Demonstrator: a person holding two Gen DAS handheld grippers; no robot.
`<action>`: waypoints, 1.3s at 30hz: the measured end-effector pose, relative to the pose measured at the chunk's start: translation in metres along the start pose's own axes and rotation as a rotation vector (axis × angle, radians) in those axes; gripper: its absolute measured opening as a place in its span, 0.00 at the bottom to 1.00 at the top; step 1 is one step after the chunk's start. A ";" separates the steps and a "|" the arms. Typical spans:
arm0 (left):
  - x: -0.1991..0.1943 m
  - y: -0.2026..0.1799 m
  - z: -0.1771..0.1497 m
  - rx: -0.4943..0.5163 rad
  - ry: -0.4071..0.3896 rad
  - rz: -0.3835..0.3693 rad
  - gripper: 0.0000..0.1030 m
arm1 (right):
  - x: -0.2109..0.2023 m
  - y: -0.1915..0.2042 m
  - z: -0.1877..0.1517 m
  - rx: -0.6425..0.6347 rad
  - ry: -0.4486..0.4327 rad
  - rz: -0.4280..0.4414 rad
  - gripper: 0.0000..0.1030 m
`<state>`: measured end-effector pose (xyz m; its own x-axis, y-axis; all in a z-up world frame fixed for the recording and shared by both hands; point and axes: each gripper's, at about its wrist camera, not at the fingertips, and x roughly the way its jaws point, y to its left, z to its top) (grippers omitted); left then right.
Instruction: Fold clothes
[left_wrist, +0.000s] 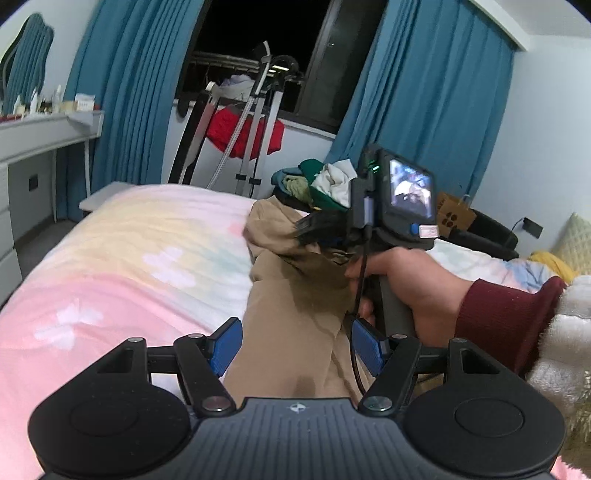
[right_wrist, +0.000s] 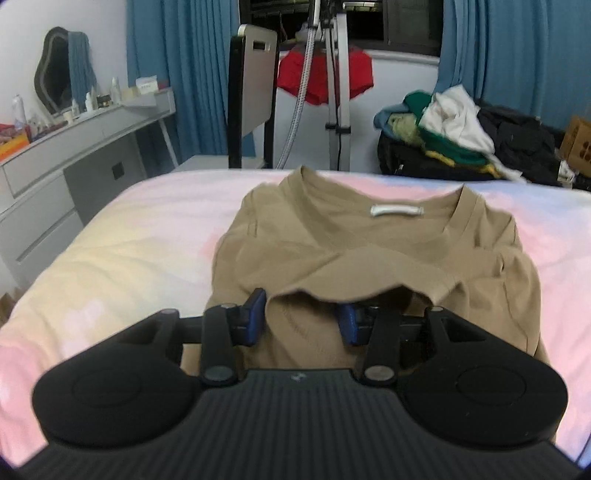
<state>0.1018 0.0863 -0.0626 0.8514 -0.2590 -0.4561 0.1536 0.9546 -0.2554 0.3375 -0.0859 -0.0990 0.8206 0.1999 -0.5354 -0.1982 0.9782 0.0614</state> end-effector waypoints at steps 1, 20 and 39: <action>0.000 0.001 -0.001 -0.015 0.005 0.001 0.66 | -0.003 -0.003 0.003 0.016 -0.017 -0.016 0.09; 0.010 -0.001 -0.013 0.013 0.078 0.031 0.66 | -0.020 -0.113 0.022 0.371 -0.079 0.084 0.45; 0.009 -0.001 -0.017 -0.007 0.109 0.043 0.66 | -0.068 -0.119 -0.044 0.424 -0.093 -0.019 0.05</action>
<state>0.1009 0.0802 -0.0805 0.7974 -0.2325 -0.5569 0.1138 0.9642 -0.2395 0.2820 -0.2188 -0.1074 0.8706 0.1668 -0.4629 0.0393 0.9142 0.4033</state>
